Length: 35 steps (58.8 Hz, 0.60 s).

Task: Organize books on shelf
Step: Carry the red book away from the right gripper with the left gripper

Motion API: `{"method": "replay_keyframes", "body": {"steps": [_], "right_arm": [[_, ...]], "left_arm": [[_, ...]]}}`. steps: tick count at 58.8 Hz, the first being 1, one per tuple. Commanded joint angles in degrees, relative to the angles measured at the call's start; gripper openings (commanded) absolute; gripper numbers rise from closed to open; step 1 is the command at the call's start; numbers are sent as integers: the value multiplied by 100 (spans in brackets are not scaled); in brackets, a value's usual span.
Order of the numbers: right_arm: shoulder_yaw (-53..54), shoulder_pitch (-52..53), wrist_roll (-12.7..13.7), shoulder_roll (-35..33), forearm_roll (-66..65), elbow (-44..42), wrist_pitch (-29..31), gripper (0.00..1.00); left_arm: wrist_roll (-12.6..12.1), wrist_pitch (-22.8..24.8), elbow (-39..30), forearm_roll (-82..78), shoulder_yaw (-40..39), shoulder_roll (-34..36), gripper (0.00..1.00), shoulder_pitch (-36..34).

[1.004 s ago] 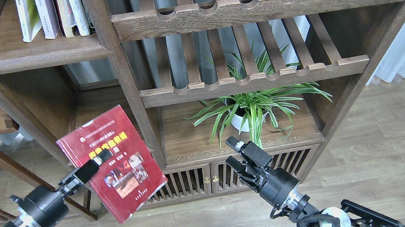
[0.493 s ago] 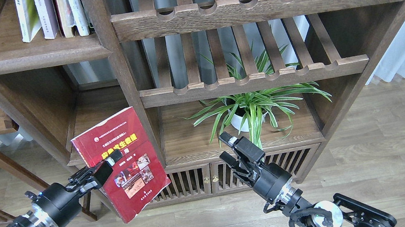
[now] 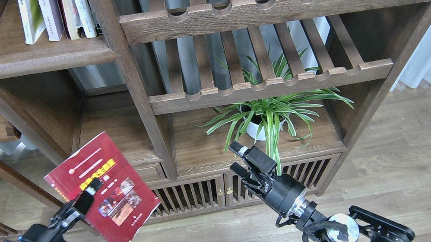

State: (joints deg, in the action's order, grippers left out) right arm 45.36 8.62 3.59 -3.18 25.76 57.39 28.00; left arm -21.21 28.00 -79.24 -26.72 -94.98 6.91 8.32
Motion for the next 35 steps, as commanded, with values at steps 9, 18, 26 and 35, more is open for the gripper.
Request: {"method": "replay_keyframes", "body": {"steps": [9,18,26,35], "right_arm": [[-1,8,1,1,-9,-52,0,98],[-10,17,1,80,-9,-140,0,98],[-10,79,1,89,-9,-166,0,98],[-10,123,1,98,-9,-166,0,98]], "left_arm": [[-33,0,-4,-27,-890,-348,0,-32],[-33,0,-4,-18,-1286,-498,0,-339],[-33,0,-4,-18,-1330,-533,0,-542],[-103,0,-4,-18,-1330,-533,0,-849]]}}
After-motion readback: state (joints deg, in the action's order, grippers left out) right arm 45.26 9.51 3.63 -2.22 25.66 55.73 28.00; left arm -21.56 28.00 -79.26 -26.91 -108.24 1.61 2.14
